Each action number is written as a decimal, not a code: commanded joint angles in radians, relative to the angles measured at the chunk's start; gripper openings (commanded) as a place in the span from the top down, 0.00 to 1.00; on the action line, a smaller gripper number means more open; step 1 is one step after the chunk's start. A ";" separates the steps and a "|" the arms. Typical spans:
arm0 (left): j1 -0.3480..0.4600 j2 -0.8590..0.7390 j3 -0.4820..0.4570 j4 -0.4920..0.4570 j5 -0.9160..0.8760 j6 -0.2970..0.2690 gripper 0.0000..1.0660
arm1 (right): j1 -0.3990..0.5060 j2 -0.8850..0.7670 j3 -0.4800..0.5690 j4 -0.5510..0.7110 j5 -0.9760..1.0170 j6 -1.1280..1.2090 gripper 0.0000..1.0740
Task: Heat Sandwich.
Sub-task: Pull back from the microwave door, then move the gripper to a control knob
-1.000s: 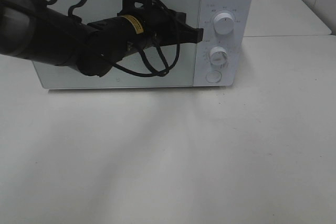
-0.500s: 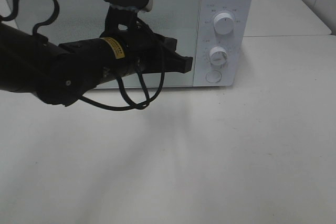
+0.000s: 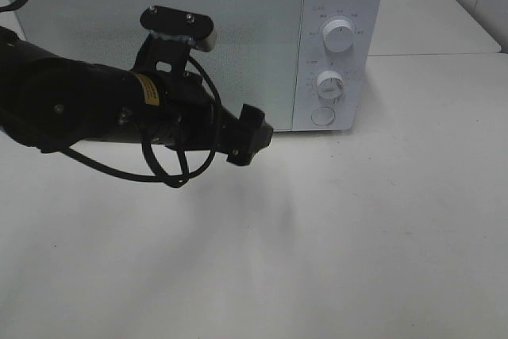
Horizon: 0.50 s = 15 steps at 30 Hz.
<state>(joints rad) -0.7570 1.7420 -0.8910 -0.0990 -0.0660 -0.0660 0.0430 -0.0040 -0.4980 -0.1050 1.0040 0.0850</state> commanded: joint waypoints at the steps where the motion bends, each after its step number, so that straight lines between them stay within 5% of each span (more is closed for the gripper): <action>1: -0.003 -0.037 0.004 -0.003 0.216 -0.005 0.07 | -0.006 -0.028 0.001 -0.003 -0.007 0.003 0.29; 8: 0.041 -0.101 0.003 -0.004 0.461 -0.005 0.08 | -0.006 -0.028 0.001 -0.003 -0.007 0.003 0.29; 15: 0.217 -0.199 -0.009 -0.042 0.746 0.015 0.08 | -0.006 -0.028 0.001 -0.003 -0.007 0.003 0.29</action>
<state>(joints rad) -0.5690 1.5750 -0.8920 -0.1370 0.6250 -0.0590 0.0430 -0.0040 -0.4980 -0.1050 1.0040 0.0850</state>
